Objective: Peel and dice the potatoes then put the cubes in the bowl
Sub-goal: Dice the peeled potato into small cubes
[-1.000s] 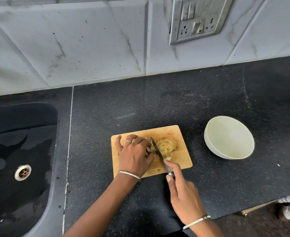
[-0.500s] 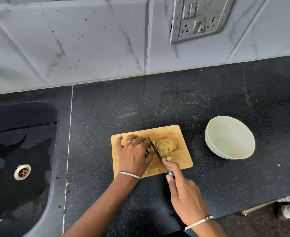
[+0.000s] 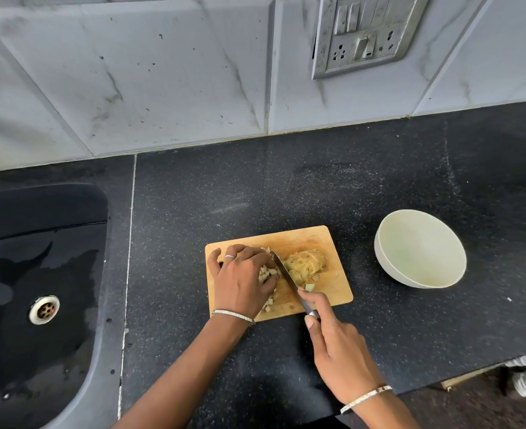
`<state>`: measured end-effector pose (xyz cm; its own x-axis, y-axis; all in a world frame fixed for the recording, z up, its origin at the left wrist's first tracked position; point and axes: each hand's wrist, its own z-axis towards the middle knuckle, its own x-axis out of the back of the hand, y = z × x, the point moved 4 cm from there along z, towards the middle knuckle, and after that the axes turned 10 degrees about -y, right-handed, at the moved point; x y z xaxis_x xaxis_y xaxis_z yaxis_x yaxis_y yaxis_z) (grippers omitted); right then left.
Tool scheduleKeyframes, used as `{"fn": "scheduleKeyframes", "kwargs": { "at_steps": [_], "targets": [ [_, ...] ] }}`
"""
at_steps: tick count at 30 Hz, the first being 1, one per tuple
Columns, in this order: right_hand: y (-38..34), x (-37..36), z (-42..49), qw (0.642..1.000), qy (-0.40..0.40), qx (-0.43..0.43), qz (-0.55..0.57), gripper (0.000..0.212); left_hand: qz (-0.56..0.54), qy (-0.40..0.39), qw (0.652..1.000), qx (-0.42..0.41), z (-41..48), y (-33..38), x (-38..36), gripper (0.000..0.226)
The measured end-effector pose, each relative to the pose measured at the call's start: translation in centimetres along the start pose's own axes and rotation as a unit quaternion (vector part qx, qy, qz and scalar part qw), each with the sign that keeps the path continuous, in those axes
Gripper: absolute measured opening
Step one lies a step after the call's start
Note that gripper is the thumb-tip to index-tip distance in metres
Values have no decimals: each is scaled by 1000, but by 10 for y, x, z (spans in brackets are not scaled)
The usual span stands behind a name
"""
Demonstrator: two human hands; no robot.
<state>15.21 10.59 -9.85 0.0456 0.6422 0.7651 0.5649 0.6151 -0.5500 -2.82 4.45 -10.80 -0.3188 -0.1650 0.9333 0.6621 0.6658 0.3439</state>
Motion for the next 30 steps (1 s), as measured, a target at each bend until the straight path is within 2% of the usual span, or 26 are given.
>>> {"fn": "scheduleKeyframes", "kwargs": {
  "at_steps": [5,15,21,30],
  "targets": [
    [-3,-5,0,1000,3,-2,-5,41,2,-14,1000,-2,2,-1,-1,22],
    [-6,-19,8,999,17,-34,-18,41,-5,11,1000,-10,2,-2,-5,19],
    [1,-22,-4,999,4,-47,-26,45,-41,34,999,6,-2,-9,-10,19],
    [-3,-8,-5,1000,9,-6,-5,36,-136,48,990,8,-7,-17,-4,19]
  ]
}}
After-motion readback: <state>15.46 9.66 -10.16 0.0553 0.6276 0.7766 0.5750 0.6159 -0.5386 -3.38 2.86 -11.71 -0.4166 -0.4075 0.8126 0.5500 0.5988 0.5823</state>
